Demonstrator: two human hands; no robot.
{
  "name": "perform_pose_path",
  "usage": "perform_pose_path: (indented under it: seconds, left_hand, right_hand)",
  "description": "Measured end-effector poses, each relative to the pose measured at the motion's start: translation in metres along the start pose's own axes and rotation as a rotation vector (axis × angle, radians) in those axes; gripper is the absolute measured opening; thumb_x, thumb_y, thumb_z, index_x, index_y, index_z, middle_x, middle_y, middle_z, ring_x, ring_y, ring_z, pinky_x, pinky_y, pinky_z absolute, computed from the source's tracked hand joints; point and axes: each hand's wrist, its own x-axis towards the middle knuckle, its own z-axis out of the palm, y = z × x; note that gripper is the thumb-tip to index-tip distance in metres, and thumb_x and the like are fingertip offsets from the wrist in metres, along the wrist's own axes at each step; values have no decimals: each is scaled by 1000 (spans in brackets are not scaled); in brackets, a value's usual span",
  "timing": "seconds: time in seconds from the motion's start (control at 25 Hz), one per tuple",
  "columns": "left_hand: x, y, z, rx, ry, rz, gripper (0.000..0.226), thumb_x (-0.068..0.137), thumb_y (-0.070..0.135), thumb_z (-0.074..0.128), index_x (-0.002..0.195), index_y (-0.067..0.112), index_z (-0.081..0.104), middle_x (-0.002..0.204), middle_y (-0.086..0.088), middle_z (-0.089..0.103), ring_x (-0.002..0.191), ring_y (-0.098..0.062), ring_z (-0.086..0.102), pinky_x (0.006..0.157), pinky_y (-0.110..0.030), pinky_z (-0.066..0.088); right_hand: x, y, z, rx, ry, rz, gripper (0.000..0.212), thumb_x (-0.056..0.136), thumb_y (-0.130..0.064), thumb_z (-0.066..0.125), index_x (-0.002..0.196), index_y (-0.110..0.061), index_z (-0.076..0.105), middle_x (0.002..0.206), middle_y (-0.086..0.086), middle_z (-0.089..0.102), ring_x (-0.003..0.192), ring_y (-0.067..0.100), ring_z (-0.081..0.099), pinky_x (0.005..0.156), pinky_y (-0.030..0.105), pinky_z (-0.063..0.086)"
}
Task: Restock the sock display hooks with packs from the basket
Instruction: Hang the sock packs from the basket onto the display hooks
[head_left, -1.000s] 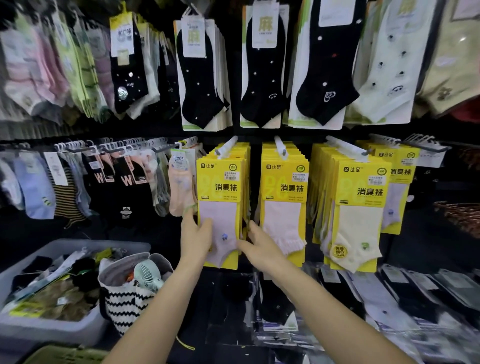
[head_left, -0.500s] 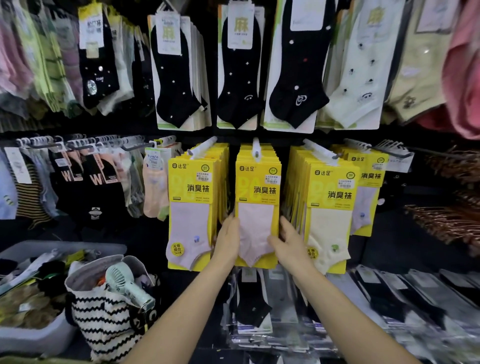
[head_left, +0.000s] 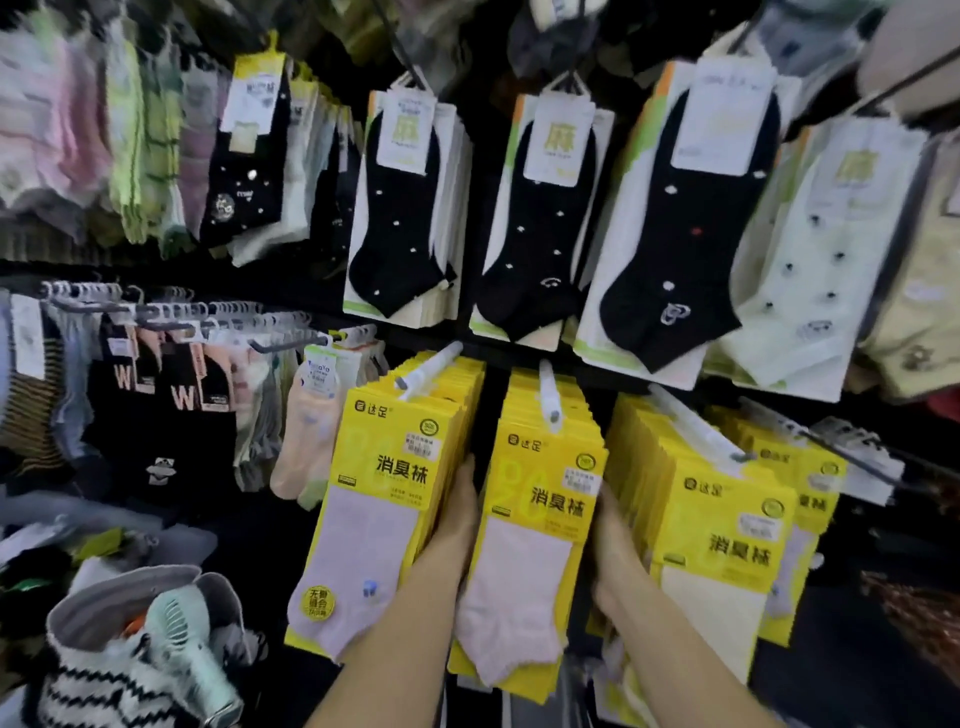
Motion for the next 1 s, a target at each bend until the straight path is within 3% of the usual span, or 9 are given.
perform_pose_path:
  seconds: [0.08,0.2,0.32,0.44,0.52,0.68,0.8,0.92,1.0]
  left_hand:
    - [12,-7,1,-107,-81,-42,55,100,23,31,128,-24,24,112,-47,48,86,-38,64,56,-26,46]
    - [30,-25,-8,-169,-165,-49,49,102,25,23,126,-6,51,122,-27,58,87,-28,63,57,-20,47]
    - [34,-37,-10,-83,-159,-43,38,102,32,24,102,22,61,99,0,66,89,-11,61,74,-22,48]
    - [31,-36,-13,11,-198,-38,39,102,27,25,105,11,61,85,-1,69,74,-5,65,59,-12,48]
    - [28,-33,-13,28,-178,-45,44,102,27,27,119,-2,56,97,-17,65,89,-24,62,59,-18,46]
    - [11,-27,-16,54,-176,16,51,101,26,26,127,-16,41,118,-38,49,99,-45,56,50,-17,44]
    - [-7,-21,-13,-16,-182,45,53,100,30,29,126,-15,42,101,-32,60,62,-17,67,46,-15,46]
    - [-23,-14,-10,-16,-207,146,48,99,34,31,89,17,75,81,-5,74,67,-9,68,54,-15,50]
    - [-45,1,-2,23,-231,181,60,100,32,27,62,26,74,70,5,73,64,-5,68,54,-14,49]
  right_hand:
    - [16,1,0,-7,5,-56,51,95,-55,37,108,-16,66,99,7,73,91,23,69,85,44,51]
    - [41,10,0,51,-62,-139,39,99,-35,39,73,-19,64,56,-3,69,47,10,65,44,25,51]
    - [52,18,7,169,-219,-215,44,99,-14,37,69,-21,68,66,-3,72,52,4,66,45,17,52]
    - [43,27,6,77,-129,-66,35,90,-7,51,56,-16,55,50,4,58,31,7,53,36,15,43]
    - [39,25,7,84,-118,-55,47,88,-6,52,41,-15,52,36,0,51,26,7,48,30,12,37]
    - [19,14,9,157,-123,-88,60,99,-25,39,44,-17,63,46,-2,63,38,12,60,42,20,48]
    - [-2,16,3,208,-141,-74,53,96,-51,35,77,-25,76,82,3,75,74,18,71,71,37,50]
    - [-20,23,5,217,-159,-135,53,95,-57,26,116,-28,64,109,-1,71,100,15,66,84,35,49]
    - [-35,22,8,159,-168,-140,56,93,-59,27,97,-30,74,99,-5,73,92,13,69,76,31,52]
